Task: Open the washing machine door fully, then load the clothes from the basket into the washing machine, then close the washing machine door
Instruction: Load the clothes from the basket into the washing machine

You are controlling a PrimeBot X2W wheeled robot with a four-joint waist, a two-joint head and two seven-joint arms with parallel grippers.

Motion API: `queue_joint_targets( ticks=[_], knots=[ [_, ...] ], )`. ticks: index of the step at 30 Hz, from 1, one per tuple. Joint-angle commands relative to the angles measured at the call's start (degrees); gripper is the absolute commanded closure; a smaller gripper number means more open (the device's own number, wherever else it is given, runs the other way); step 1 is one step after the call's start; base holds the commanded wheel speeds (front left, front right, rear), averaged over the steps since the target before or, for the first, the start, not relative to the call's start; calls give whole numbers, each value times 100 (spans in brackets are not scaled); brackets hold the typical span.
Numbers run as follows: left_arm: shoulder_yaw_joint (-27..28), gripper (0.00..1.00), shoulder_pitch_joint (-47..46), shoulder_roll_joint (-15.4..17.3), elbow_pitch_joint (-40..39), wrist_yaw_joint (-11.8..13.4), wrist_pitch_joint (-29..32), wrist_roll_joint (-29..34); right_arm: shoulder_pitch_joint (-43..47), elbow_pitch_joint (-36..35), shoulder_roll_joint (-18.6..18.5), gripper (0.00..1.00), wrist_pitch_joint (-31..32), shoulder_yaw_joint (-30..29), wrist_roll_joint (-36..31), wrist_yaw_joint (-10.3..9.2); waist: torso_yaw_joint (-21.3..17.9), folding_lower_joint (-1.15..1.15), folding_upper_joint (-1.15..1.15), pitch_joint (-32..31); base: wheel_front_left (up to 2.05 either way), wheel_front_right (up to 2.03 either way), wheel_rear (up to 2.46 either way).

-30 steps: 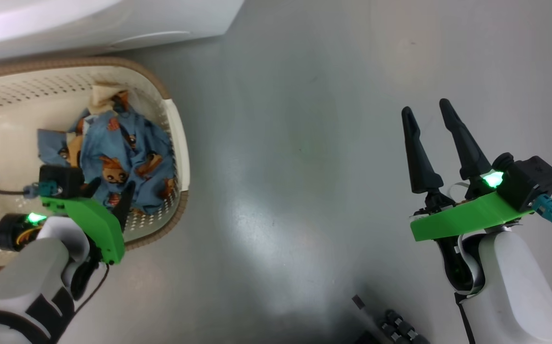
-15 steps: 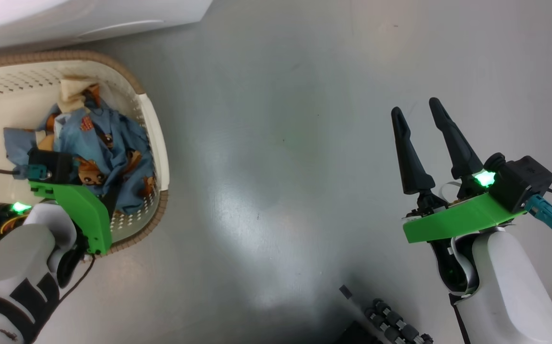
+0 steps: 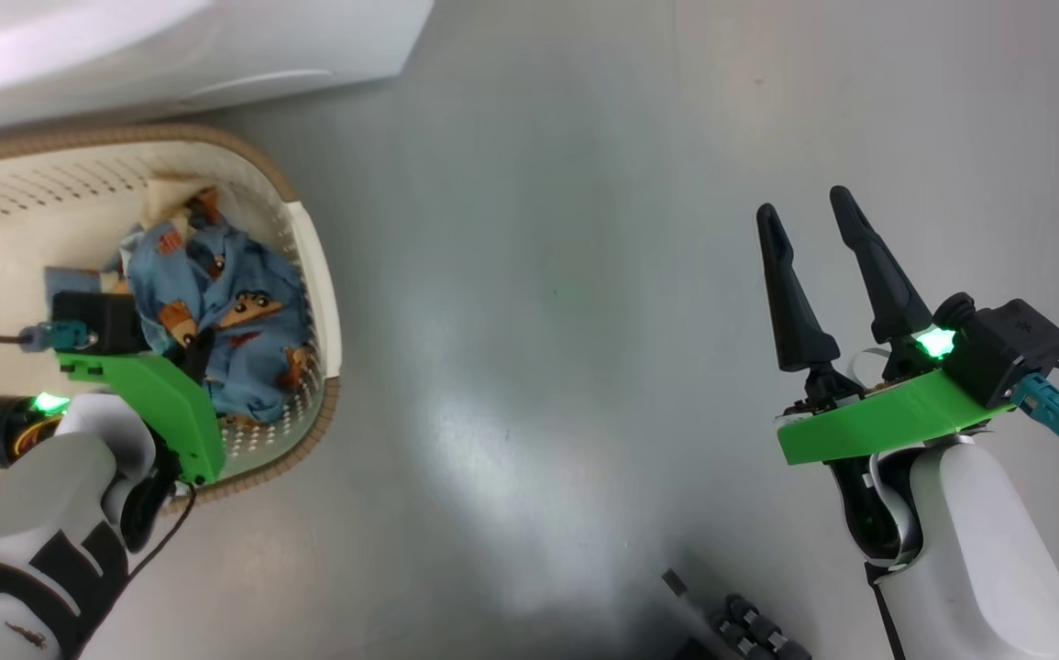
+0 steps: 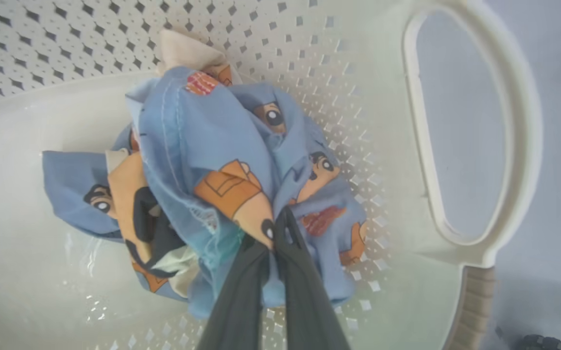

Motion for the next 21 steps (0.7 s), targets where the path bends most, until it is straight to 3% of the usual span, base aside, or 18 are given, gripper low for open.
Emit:
queue_joint_targets(
  ticks=[1,9,21],
  knots=[
    [91,100,152,95,57,-8,-181,-129,194,-79,10,0,-43,68,-62,9,154,0,0,-262,0,0,0],
    [344,100,490,55,27,-8,-421,-282,322,94,-55,0,-43,42,-70,9,393,0,0,-950,0,0,0],
    [2747,100,1466,42,-701,-8,-427,1351,781,317,-402,0,-43,-77,-20,9,881,0,0,-2025,0,0,0]
  ],
)
